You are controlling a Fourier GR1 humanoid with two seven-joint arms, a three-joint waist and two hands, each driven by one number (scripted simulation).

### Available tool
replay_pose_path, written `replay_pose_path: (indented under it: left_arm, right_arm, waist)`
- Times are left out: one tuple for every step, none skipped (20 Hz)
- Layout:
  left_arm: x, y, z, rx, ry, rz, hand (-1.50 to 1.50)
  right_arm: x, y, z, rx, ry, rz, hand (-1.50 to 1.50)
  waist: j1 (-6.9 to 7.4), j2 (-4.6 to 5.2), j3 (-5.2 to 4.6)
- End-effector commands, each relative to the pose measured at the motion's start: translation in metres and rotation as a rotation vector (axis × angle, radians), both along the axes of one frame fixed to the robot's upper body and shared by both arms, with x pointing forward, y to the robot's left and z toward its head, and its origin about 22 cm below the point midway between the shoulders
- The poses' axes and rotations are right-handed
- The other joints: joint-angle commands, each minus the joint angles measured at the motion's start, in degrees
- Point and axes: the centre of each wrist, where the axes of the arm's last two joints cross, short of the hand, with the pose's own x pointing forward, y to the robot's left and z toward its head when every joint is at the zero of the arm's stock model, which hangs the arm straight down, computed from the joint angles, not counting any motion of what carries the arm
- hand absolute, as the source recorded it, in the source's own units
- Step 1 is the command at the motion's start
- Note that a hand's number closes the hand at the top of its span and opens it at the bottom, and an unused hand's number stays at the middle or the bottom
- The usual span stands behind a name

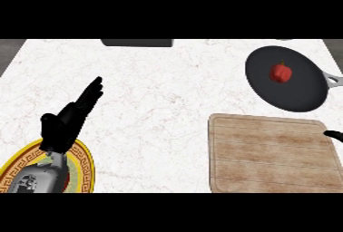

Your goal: Pick the bell pepper from the cutting board and place it in the pan

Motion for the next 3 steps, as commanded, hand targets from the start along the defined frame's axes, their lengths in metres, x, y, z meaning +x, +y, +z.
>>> replay_pose_path:
  left_arm:
    - [0.001, -0.004, 0.0, 0.009, -0.006, 0.009, 0.0]
    - [0.004, -0.001, -0.008, -0.003, -0.002, -0.003, 0.0]
    - [0.0, 0.008, -0.012, -0.007, -0.003, 0.016, 0.0]
  right_arm:
    - [-0.026, -0.005, -0.02, 0.058, -0.087, 0.076, -1.5]
    - [-0.014, 0.004, -0.019, 0.016, -0.093, 0.069, -1.5]
    - [-0.015, -0.004, -0.01, 0.023, -0.08, 0.055, -1.5]
  waist:
    - [-0.36, -0.06, 0.01]
    - [-0.36, -0.07, -0.04]
    - [-0.48, -0.21, -0.09]
